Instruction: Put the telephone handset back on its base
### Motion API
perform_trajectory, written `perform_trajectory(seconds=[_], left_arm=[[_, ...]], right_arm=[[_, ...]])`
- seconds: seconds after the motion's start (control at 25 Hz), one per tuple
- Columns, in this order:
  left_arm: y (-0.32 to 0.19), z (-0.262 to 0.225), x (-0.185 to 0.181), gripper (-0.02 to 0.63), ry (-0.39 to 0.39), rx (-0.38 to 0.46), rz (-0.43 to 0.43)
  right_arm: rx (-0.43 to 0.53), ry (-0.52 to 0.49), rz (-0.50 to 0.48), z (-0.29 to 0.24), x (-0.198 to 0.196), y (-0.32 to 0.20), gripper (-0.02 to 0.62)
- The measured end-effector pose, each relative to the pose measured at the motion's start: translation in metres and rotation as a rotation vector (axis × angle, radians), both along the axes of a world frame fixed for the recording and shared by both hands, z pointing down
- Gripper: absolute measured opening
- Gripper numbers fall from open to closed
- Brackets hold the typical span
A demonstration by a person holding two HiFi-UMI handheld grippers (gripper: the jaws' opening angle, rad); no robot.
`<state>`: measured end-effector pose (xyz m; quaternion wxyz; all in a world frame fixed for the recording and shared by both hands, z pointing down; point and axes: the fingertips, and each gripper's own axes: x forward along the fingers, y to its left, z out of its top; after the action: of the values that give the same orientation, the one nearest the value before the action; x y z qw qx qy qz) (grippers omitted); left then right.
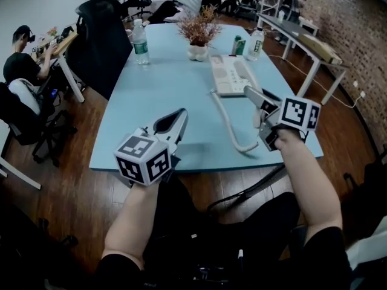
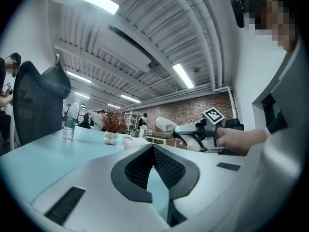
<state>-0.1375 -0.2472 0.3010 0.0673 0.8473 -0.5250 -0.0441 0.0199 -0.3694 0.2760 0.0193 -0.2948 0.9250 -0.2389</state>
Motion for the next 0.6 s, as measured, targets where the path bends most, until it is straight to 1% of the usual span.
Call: perform_trajectory(seconds=[0.16, 0.24, 0.4, 0.52, 0.6], left_arm=[[0.0, 0.0, -0.004, -0.003, 0.015, -0.003, -0.004], [0.001, -0.003, -0.005, -0.003, 0.021, 0.005, -0.004], [0.0, -0.005, -0.01, -0.003, 0.025, 0.009, -0.012], [-0.002, -0.001, -0.012, -0.003, 0.03, 0.004, -0.013], [-0.002, -0.001, -0.014, -0.003, 0.032, 0.003, -0.016]], right_arm=[[-0.079, 0.158, 0.082, 0.028, -0.017, -0.069, 0.235], [-0.099, 0.231, 0.117, 0.04, -0.026, -0.096, 0.235], [-0.07, 0.391, 0.201, 0.053, -0.04, -0.142, 0.235], [-0.031, 0.513, 0.243, 0.06, -0.052, -0.163, 0.235], [-0.011, 0.568, 0.261, 0.062, -0.062, -0.172, 0.235]])
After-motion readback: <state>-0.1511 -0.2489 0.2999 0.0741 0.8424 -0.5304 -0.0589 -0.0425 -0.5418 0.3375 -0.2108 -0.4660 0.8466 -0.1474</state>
